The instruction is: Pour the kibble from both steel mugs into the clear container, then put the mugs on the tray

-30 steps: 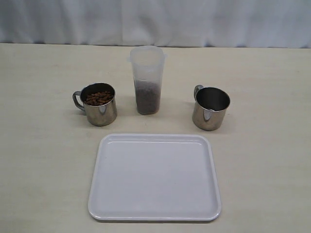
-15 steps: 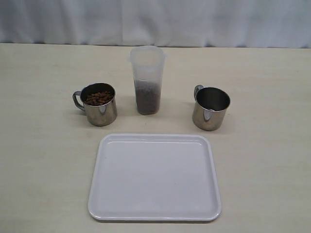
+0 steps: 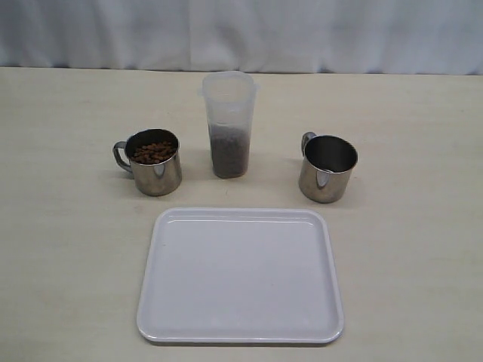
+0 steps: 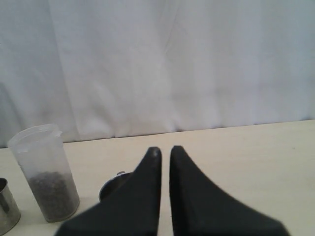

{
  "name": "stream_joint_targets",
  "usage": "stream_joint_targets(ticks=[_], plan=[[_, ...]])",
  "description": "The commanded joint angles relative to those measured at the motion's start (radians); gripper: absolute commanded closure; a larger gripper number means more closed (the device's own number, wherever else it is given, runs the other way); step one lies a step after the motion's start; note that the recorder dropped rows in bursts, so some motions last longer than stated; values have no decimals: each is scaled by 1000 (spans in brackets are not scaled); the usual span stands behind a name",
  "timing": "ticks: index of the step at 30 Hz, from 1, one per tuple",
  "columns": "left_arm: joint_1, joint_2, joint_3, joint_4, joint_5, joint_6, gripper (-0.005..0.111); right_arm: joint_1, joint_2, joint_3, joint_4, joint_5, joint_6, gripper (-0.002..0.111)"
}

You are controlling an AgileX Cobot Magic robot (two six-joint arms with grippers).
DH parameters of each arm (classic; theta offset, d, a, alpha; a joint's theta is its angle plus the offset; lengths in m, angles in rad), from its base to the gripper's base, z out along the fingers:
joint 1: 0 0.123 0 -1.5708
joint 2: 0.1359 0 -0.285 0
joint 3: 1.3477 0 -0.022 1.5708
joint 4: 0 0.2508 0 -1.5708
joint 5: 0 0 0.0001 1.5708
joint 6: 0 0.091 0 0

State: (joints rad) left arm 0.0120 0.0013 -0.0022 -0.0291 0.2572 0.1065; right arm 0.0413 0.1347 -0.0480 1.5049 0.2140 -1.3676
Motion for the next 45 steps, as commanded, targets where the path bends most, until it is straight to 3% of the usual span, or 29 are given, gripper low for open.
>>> stream_joint_targets(ticks=[1, 12, 15, 19, 21, 23, 28, 34, 38, 45], plan=[[-2, -1, 2, 1, -11, -6, 107, -4, -3, 5, 4, -4, 2, 104], [-2, -1, 2, 1, -7, -6, 107, -4, -135, 22, -61, 2, 23, 104], [-2, -1, 2, 1, -7, -6, 107, -4, -135, 32, -526, 30, 369, 104], [-2, -1, 2, 1, -7, -6, 107, -6, -135, 48, -1388, 15, 1244, 104], [-2, -1, 2, 1, -7, -6, 107, -6, -135, 48, -1573, -59, 1442, 104], [-2, -1, 2, 1, -7, -6, 107, -6, -135, 48, -1599, -51, 1440, 104], [-2, -1, 2, 1, -7, -6, 107, -6, -135, 48, -1400, -57, 1136, 104], [-2, -1, 2, 1, -15, -6, 107, -4, -135, 48, -1410, 2, 1158, 104], [-2, -1, 2, 1, -15, -6, 107, 58, -135, 48, -1524, -7, 1332, 104], [-2, -1, 2, 1, -15, -6, 107, 66, -135, 48, -1524, -4, 1339, 104]])
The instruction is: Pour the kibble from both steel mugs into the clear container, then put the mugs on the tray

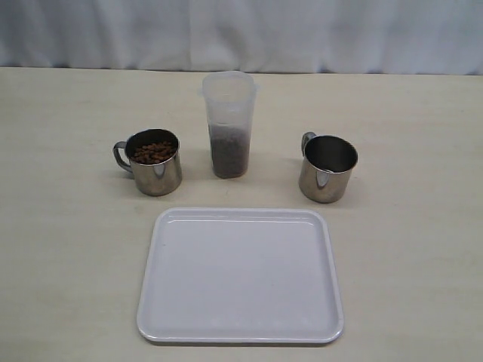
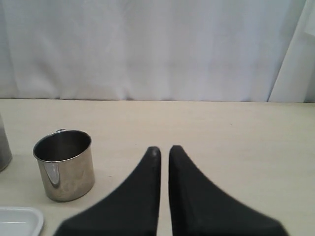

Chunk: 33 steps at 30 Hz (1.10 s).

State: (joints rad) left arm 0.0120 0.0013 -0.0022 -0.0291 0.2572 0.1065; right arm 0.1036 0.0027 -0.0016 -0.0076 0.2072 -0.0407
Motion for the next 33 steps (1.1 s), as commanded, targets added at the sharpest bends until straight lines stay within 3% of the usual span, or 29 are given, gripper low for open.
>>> stream_joint_targets(ticks=[1, 33], plan=[[-2, -1, 2, 1, -15, -6, 107, 4, -3, 2, -28, 3, 26, 104], [-2, -1, 2, 1, -15, -6, 107, 0, -3, 2, -33, 3, 34, 104]])
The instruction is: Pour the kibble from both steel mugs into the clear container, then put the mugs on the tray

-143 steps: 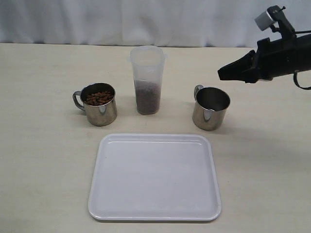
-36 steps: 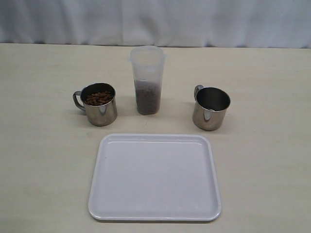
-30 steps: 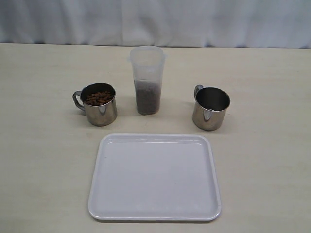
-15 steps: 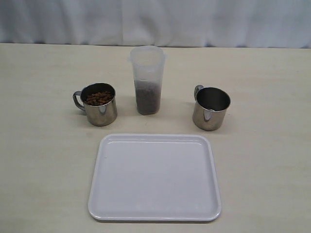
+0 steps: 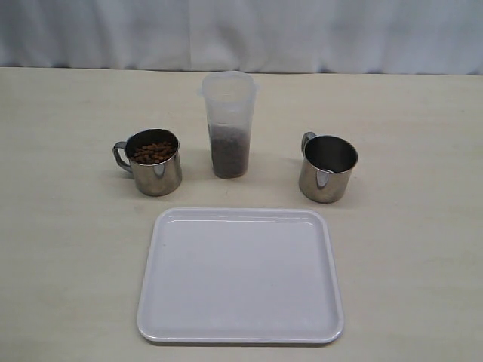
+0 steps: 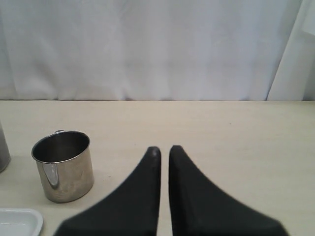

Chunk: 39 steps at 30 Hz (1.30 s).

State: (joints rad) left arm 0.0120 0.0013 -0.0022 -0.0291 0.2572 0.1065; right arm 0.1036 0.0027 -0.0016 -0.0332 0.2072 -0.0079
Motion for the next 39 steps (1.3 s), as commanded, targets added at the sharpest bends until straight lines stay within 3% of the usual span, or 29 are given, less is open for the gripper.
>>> stream_joint_targets(ticks=[1, 5, 9, 15, 20, 26, 31, 34, 39], plan=[[-2, -1, 2, 1, -15, -6, 107, 0, -3, 2, -8, 3, 1, 104], [-2, -1, 2, 7, -17, -1, 107, 0, -3, 2, -8, 3, 1, 104], [-2, -1, 2, 103, -110, 5, 107, 0, -3, 2, -8, 3, 1, 104], [-2, -1, 2, 103, -203, 5, 107, 0, -3, 2, -8, 3, 1, 104], [-2, -1, 2, -88, -284, -160, 107, 2, -3, 2, -8, 3, 1, 104], [-2, 4, 2, -112, -240, -163, 107, 2, -3, 2, -8, 3, 1, 104], [-8, 123, 2, -171, -232, -163, 107, 2, -3, 2, -8, 3, 1, 104], [-66, 245, 2, -174, -241, -163, 107, 2, -3, 2, -8, 3, 1, 104], [-263, 497, 2, -125, -373, -155, 107, 2, -3, 2, -8, 3, 1, 104]])
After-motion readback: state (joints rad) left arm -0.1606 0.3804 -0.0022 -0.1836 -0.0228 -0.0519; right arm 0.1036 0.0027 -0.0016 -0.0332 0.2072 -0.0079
